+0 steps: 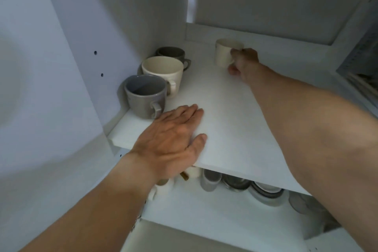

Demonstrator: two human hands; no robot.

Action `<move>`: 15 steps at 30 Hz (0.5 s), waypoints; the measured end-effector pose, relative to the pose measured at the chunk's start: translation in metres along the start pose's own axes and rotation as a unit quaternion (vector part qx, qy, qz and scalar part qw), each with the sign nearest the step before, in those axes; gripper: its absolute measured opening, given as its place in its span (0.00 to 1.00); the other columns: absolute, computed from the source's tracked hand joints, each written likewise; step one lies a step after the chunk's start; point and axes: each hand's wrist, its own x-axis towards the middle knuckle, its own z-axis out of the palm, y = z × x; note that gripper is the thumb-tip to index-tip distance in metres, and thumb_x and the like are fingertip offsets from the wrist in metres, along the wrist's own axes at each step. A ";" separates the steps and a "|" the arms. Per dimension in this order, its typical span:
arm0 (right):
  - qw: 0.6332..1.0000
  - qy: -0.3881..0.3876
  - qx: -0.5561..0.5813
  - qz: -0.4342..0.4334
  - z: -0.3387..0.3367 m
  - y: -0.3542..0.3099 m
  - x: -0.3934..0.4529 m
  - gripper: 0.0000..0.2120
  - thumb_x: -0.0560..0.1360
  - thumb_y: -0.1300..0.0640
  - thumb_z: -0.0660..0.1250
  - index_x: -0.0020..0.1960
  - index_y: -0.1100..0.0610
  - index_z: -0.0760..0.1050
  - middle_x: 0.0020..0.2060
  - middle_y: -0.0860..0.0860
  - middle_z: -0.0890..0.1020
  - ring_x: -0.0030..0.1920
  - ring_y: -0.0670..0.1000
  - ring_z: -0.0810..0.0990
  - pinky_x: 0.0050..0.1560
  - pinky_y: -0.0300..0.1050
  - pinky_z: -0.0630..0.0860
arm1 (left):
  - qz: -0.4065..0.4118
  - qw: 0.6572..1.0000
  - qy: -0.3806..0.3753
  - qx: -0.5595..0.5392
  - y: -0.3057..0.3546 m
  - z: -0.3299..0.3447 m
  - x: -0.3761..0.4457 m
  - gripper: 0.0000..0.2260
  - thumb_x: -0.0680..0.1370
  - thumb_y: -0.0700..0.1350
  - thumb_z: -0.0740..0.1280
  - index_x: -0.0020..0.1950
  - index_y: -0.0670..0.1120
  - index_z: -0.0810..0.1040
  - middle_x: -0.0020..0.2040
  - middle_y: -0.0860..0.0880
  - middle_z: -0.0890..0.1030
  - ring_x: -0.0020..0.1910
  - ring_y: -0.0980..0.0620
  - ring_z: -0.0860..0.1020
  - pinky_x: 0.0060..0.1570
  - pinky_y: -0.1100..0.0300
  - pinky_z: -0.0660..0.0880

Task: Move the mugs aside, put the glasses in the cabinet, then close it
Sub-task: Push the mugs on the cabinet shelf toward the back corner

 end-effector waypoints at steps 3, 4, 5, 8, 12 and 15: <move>1.000 -0.019 0.001 -0.006 0.009 -0.004 -0.008 0.18 0.77 0.53 0.67 0.61 0.64 0.76 0.47 0.59 0.79 0.31 0.54 0.79 0.44 0.54 0.84 | -0.006 1.000 -0.006 -0.004 0.001 -0.001 0.002 0.28 0.82 0.59 0.47 0.80 0.53 0.43 0.81 0.56 0.44 0.78 0.60 0.43 0.73 0.63 0.38; 1.000 -0.026 0.007 -0.007 0.013 -0.005 -0.010 0.18 0.77 0.53 0.68 0.61 0.64 0.76 0.47 0.59 0.79 0.33 0.55 0.79 0.48 0.55 0.84 | -0.008 1.000 -0.008 -0.004 0.002 -0.002 0.002 0.28 0.82 0.59 0.46 0.80 0.53 0.43 0.81 0.56 0.44 0.78 0.60 0.43 0.74 0.63 0.38; 0.999 -0.032 0.013 -0.010 0.017 -0.006 -0.013 0.17 0.77 0.53 0.68 0.60 0.64 0.77 0.47 0.58 0.79 0.35 0.56 0.80 0.50 0.55 0.83 | -0.010 1.000 -0.009 -0.004 0.002 -0.002 0.002 0.28 0.82 0.59 0.46 0.80 0.52 0.43 0.81 0.55 0.44 0.78 0.60 0.43 0.74 0.63 0.39; 0.998 -0.050 0.001 -0.025 0.031 -0.011 -0.021 0.12 0.77 0.51 0.68 0.48 0.61 0.78 0.38 0.55 0.79 0.36 0.56 0.80 0.54 0.55 0.83 | -0.013 1.000 -0.004 -0.002 0.004 -0.002 0.002 0.29 0.82 0.59 0.46 0.81 0.51 0.43 0.81 0.55 0.44 0.78 0.59 0.43 0.75 0.62 0.39; 0.995 -0.066 -0.047 -0.055 0.052 -0.015 -0.025 0.15 0.77 0.48 0.67 0.40 0.59 0.76 0.39 0.57 0.80 0.43 0.58 0.82 0.60 0.56 0.80 | -0.015 1.000 0.006 -0.001 0.004 0.000 0.000 0.29 0.82 0.59 0.46 0.81 0.51 0.43 0.81 0.54 0.44 0.79 0.58 0.43 0.77 0.58 0.42; 0.992 -0.094 -0.049 -0.068 0.064 -0.015 -0.024 0.20 0.78 0.47 0.66 0.57 0.63 0.79 0.46 0.56 0.79 0.51 0.57 0.82 0.62 0.57 0.78 | -0.015 1.000 0.015 -0.005 0.004 0.000 0.000 0.29 0.82 0.59 0.46 0.81 0.51 0.44 0.81 0.54 0.45 0.79 0.58 0.44 0.78 0.57 0.43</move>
